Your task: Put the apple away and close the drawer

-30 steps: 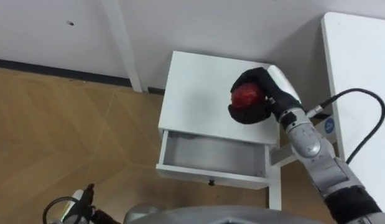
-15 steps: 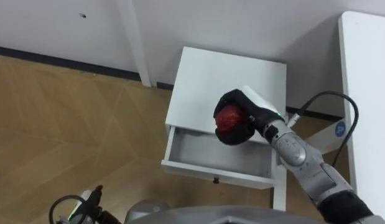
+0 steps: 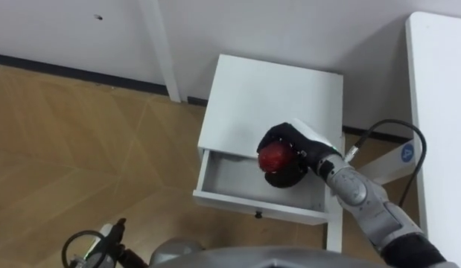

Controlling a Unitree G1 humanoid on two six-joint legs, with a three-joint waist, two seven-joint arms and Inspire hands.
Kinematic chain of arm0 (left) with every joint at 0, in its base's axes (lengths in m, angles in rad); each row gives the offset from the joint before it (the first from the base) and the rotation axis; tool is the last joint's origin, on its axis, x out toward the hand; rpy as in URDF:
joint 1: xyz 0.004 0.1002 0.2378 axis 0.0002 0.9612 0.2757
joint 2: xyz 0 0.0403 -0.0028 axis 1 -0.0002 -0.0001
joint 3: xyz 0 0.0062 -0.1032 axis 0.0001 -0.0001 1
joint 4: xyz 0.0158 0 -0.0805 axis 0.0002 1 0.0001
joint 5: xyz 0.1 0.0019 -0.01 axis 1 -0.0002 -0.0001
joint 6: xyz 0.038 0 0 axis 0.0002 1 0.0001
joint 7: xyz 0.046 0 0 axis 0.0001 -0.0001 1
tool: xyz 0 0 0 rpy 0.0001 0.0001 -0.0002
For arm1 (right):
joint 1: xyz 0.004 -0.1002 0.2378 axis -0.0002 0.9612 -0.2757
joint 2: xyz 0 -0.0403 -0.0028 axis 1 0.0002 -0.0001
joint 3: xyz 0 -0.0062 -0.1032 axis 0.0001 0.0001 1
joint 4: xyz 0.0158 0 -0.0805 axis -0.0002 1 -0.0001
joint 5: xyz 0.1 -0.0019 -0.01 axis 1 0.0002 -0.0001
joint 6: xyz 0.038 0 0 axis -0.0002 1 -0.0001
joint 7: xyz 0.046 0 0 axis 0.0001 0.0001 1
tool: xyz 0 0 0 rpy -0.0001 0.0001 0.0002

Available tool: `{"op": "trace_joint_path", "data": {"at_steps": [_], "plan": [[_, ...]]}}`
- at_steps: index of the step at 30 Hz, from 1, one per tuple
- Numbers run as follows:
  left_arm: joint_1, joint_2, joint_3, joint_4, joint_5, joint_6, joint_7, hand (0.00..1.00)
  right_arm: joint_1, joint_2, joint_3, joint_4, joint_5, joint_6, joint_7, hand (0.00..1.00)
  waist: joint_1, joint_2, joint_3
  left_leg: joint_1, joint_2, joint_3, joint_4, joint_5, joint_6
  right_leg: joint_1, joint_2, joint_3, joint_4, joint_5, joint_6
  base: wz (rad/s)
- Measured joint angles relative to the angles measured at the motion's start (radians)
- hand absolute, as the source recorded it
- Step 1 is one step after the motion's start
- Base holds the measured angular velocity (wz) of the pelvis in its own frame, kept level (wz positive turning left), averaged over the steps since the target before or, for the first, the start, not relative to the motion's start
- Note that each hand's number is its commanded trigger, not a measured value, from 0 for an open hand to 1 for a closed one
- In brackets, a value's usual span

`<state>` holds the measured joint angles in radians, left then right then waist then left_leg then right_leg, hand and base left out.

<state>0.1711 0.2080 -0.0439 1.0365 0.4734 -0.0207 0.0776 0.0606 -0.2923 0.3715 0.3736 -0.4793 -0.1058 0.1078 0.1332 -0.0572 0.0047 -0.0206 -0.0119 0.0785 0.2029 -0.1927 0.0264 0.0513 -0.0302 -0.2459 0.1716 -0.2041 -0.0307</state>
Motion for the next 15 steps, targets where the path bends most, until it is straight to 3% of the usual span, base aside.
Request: {"op": "trace_joint_path", "data": {"at_steps": [15], "plan": [[-0.001, 0.0, 0.0, -0.018, -0.002, -0.003, 0.029, 0.0, 0.002, 0.001, 0.0, 0.004, -0.006, -0.003, -0.007, 0.0, -0.002, 0.003, 0.0017, -0.004, 0.0, -0.001, 0.002, 0.0, 0.0, 0.0, 0.0, -0.004, 0.0, 0.0, 0.0, 0.0]]}}
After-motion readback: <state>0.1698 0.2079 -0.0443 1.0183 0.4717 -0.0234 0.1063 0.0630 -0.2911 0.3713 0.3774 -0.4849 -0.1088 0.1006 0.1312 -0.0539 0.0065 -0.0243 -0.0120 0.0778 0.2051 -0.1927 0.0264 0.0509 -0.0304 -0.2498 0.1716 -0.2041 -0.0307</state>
